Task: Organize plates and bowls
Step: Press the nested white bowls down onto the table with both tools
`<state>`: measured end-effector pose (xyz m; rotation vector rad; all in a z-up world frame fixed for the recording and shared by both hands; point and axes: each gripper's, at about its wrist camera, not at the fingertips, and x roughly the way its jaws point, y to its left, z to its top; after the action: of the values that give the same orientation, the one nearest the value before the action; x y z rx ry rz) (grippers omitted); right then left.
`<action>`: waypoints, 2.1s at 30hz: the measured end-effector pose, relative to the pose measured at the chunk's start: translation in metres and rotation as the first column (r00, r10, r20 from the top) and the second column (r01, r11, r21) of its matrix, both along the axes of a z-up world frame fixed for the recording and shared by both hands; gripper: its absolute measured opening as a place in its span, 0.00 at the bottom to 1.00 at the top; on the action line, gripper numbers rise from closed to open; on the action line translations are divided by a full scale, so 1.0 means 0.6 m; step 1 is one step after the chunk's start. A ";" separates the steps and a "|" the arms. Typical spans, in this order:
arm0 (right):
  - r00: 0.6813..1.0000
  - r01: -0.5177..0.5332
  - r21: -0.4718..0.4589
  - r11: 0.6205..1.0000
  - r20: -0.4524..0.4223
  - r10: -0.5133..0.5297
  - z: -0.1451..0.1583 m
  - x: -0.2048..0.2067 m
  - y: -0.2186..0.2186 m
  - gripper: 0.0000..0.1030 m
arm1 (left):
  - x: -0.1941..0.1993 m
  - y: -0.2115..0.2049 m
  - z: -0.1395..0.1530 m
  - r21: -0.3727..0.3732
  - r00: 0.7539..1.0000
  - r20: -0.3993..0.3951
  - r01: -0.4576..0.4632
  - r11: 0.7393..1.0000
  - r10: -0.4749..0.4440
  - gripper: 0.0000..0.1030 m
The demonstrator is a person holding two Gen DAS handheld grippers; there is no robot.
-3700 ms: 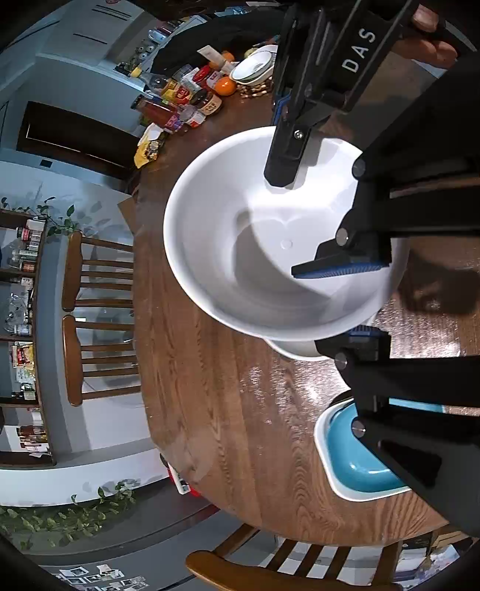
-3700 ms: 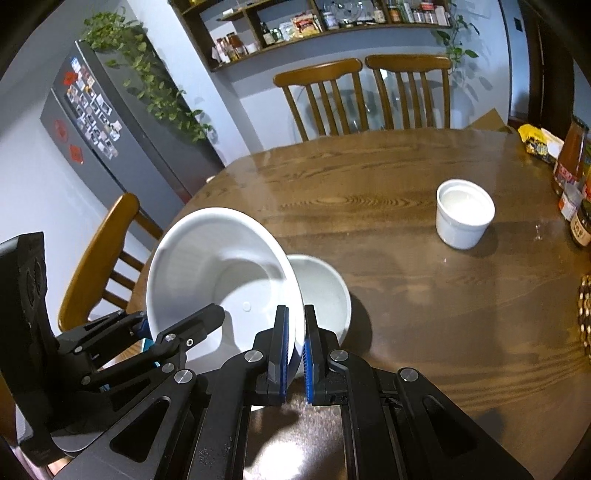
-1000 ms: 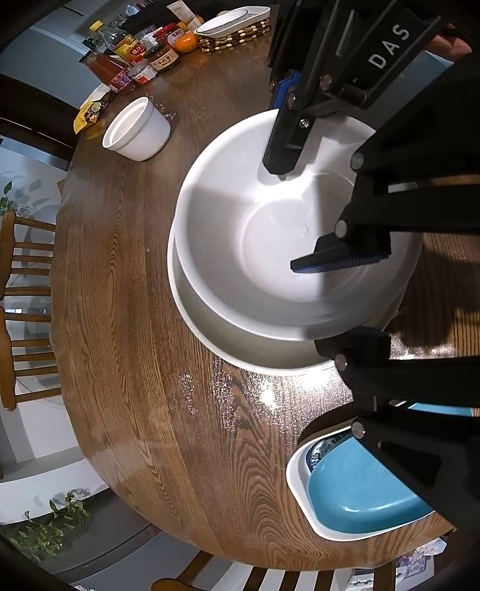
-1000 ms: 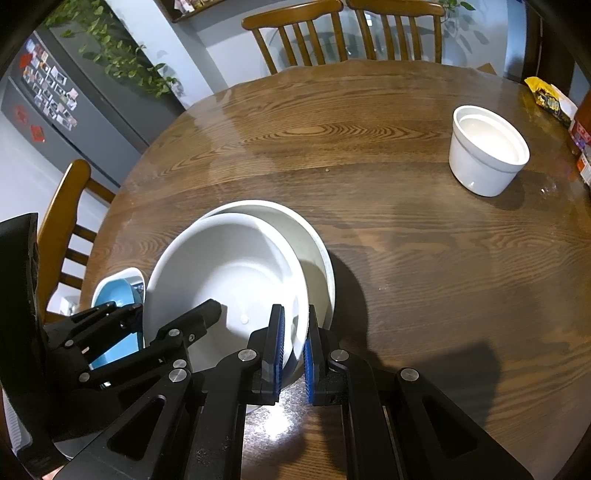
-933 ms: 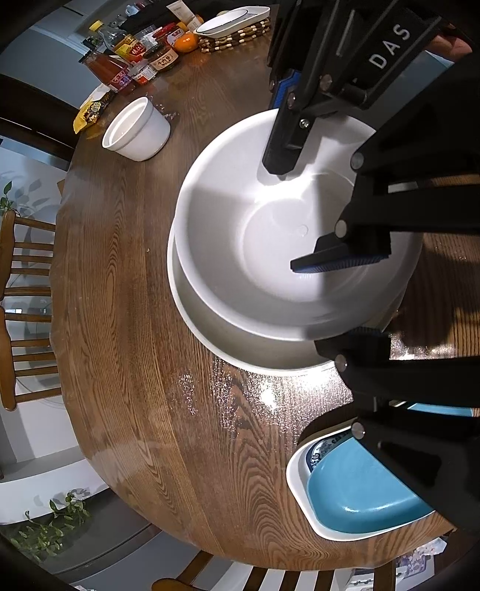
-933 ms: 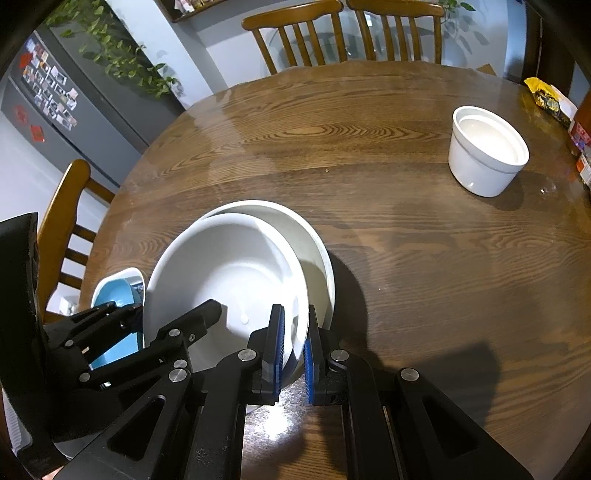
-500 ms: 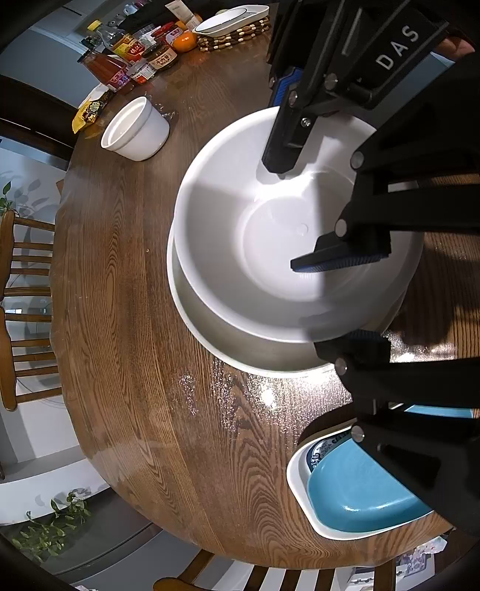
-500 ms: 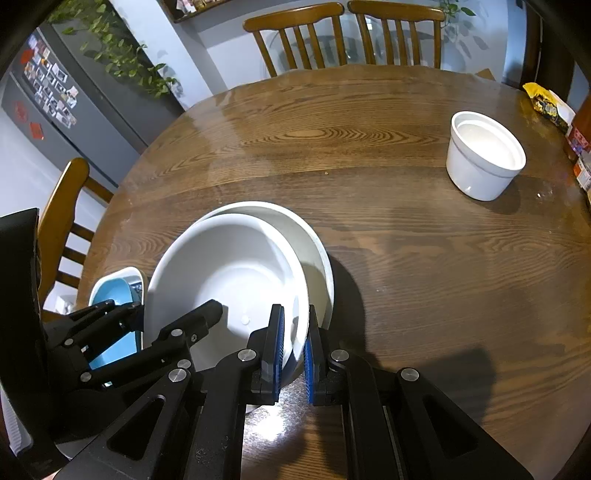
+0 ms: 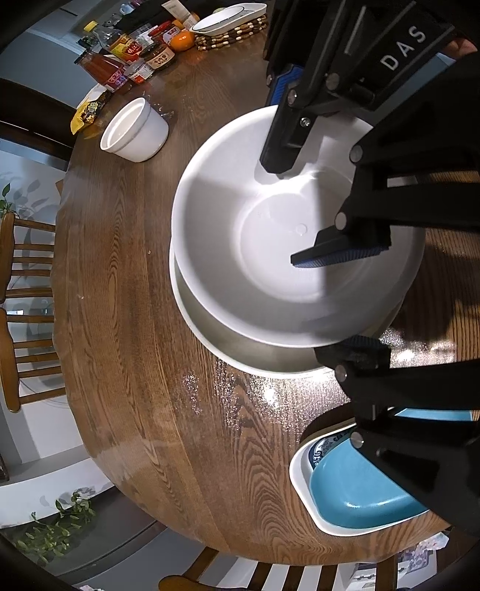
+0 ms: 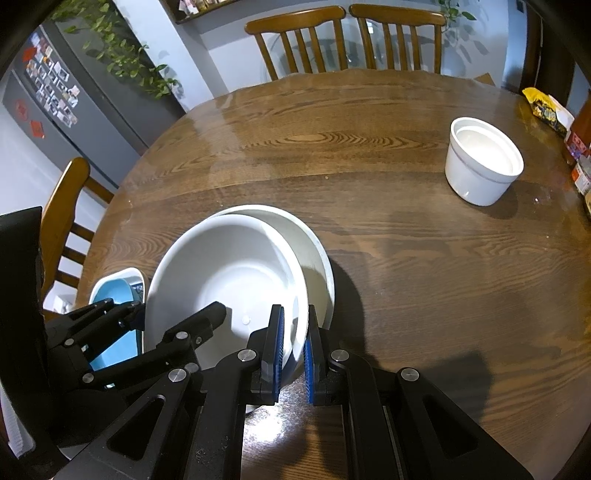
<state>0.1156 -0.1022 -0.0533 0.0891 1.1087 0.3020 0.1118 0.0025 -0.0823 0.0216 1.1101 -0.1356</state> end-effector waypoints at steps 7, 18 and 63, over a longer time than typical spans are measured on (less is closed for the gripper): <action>1.000 0.001 -0.001 1.000 0.002 -0.001 0.001 -0.002 0.002 0.08 | -0.001 -0.002 0.001 0.009 1.000 0.001 -0.001 1.000 0.001 0.32; 1.000 0.001 -0.006 1.000 0.008 -0.001 0.003 -0.003 0.004 0.08 | -0.001 -0.006 0.001 0.018 1.000 0.003 0.000 1.000 0.000 0.34; 0.999 0.028 -0.012 1.000 0.042 -0.028 0.019 -0.014 0.010 0.09 | -0.007 -0.013 0.014 0.019 0.999 0.033 -0.009 1.000 0.008 0.46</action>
<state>0.1072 -0.0965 -0.0417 0.0867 1.0668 0.2710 0.1073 -0.0054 -0.0738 0.0362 1.0790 -0.1164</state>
